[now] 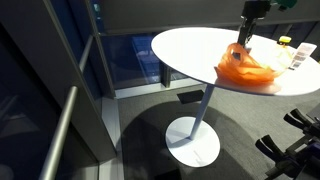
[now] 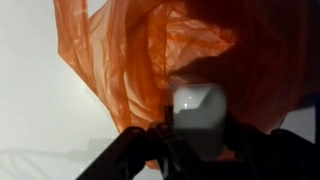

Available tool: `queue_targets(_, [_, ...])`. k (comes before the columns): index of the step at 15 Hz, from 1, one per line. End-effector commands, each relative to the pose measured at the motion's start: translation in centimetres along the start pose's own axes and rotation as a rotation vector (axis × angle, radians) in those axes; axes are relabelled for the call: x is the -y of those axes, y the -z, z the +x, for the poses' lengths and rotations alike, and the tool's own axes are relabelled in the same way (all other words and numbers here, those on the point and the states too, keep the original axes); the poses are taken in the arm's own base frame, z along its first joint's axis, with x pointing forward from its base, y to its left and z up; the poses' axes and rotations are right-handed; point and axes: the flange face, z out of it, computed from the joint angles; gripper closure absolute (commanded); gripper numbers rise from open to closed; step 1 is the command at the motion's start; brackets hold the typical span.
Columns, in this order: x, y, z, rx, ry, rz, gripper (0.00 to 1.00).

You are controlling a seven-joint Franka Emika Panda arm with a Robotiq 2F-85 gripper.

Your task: Put the blue container in the plastic bag

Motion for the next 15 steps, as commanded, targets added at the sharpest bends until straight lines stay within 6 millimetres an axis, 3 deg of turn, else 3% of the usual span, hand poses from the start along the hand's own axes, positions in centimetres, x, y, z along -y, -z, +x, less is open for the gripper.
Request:
queue_targets(1, [-0.7, 0.1, 1.6, -0.043, -0.001, -0.020, 0.78])
queue_targets(8, [-1.7, 0.3, 3.0, -0.088, -0.010, -0.036, 0.78])
queue_targets(9, [-1.7, 0.3, 3.1, -0.088, -0.009, -0.035, 0.42])
queue_targets(10, [-1.8, 0.2, 3.1, -0.088, -0.010, -0.034, 0.27])
queue_targets(13, [-1.9, 0.2, 2.9, -0.079, -0.009, -0.023, 0.05])
queue_targets(15, [-1.8, 0.6, 2.4, -0.063, -0.009, -0.014, 0.00])
